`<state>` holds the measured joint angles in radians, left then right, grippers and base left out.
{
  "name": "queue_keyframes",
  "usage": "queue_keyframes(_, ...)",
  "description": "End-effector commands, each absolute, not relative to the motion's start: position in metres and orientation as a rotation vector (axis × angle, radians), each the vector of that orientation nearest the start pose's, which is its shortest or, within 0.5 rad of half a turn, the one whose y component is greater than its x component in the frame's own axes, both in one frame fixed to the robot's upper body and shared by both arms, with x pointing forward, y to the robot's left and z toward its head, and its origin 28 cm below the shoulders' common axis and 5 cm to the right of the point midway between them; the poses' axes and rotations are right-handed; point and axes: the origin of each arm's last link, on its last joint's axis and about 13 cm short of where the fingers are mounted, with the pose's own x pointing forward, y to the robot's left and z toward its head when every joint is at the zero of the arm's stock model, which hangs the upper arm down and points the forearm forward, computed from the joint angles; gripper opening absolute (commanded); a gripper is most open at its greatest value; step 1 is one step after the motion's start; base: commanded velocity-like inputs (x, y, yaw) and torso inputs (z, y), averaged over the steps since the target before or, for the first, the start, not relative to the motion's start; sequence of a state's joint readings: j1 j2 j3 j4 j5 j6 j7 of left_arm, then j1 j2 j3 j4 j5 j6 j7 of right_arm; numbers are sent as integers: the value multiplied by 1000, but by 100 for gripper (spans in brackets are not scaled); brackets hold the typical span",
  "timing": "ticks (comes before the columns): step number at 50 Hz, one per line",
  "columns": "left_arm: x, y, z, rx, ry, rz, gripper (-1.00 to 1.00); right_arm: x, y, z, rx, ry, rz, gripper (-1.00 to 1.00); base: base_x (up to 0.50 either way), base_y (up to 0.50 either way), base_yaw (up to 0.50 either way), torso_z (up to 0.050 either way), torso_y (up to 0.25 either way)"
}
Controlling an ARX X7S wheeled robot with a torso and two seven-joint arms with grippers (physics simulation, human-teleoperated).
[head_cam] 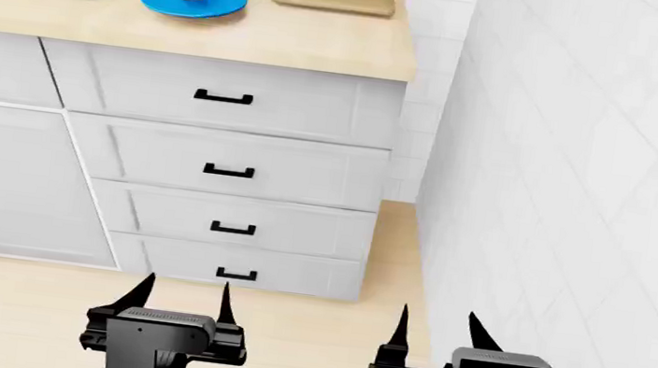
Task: From the different types of pastries on the counter, select a croissant and place it on the cutting board. Then retrieve a jar of jam from the cabinet and place it alongside the croissant on the cutting board.
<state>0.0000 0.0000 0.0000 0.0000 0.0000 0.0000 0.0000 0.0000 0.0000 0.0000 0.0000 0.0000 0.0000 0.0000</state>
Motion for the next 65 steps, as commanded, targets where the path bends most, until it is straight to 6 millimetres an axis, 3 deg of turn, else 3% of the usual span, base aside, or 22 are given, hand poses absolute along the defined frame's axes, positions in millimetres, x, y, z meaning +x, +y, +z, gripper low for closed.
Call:
queue_keyframes(1,210,206,15,5,-14,1,100,208,-95,21,1,-1,0,100,0,0,0,0,0)
queue_keyframes(4,209,206,19,22,-36,-9,100,204,-93,34,4,5,1,100,0,0,0,0,0)
queue_keyframes(13,211,206,39,25,-60,-37,100,210,-93,46,-6,4,4,100,0,0,0,0,0)
queue_keyframes(21,210,210,93,53,-163,-83,100,216,-96,82,-25,-42,39,100,0,0,0,31,0)
queue_keyframes(29,210,212,159,46,-228,-144,100,220,-100,132,-41,-102,101,100,0,0,0,50,0)
queue_keyframes(38,204,217,214,26,-239,-206,100,225,-105,188,-58,-160,155,100,49,0,0,50,0)
queue_keyframes(50,196,223,254,72,-288,-238,100,224,-108,229,-104,-241,164,100,321,350,0,50,0)
queue_keyframes(59,190,223,266,90,-305,-273,100,225,-110,253,-74,-262,206,100,414,98,0,50,29)
queue_keyframes(65,193,226,273,363,-413,-198,100,224,-110,265,-101,-268,226,100,500,0,0,50,7)
